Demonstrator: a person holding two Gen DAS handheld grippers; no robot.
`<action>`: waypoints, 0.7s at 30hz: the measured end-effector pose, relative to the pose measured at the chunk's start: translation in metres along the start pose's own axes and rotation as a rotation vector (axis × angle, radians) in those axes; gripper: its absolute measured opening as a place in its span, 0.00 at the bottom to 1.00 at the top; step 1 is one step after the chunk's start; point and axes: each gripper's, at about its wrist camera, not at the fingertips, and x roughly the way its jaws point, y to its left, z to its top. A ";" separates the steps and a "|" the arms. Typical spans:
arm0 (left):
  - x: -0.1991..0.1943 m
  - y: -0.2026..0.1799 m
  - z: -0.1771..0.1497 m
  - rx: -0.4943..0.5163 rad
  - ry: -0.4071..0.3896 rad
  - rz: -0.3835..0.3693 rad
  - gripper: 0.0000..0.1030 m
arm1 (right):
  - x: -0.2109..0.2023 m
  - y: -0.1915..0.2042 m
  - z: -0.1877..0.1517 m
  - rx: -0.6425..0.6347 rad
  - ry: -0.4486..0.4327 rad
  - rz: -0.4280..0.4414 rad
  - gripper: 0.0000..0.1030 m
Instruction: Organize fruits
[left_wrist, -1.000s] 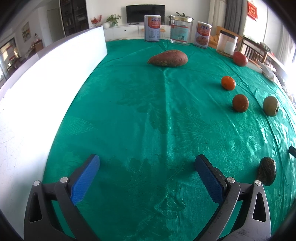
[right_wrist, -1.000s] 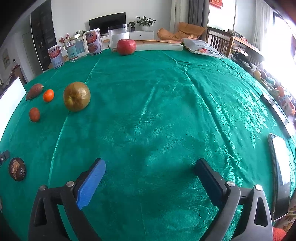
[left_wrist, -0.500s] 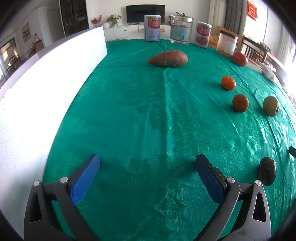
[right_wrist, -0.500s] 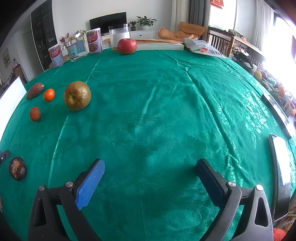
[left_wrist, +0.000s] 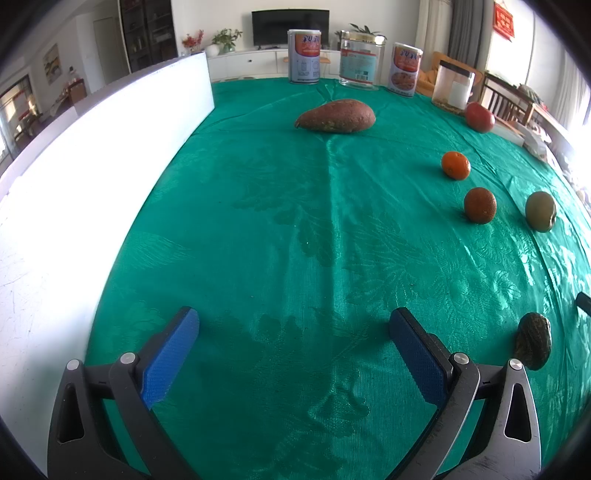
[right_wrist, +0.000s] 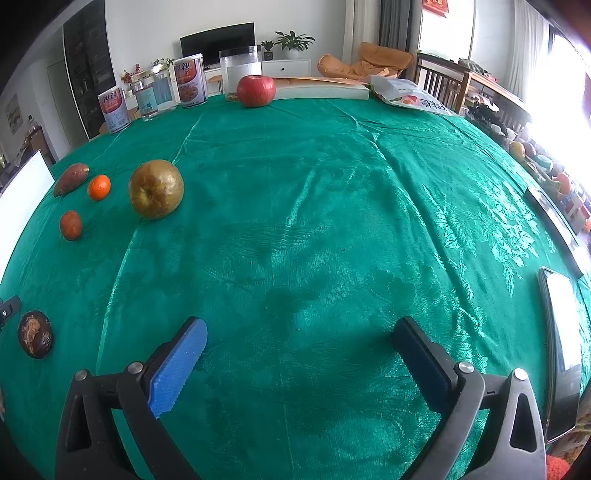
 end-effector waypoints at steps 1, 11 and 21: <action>0.000 0.000 0.000 0.000 0.000 0.000 1.00 | 0.000 0.001 0.000 -0.001 0.000 0.001 0.98; -0.016 -0.053 0.033 0.121 0.015 -0.365 0.98 | -0.001 0.001 -0.001 -0.009 0.005 0.012 0.99; 0.038 -0.127 0.076 0.192 0.102 -0.337 0.86 | -0.001 0.000 -0.001 -0.019 0.005 0.028 1.00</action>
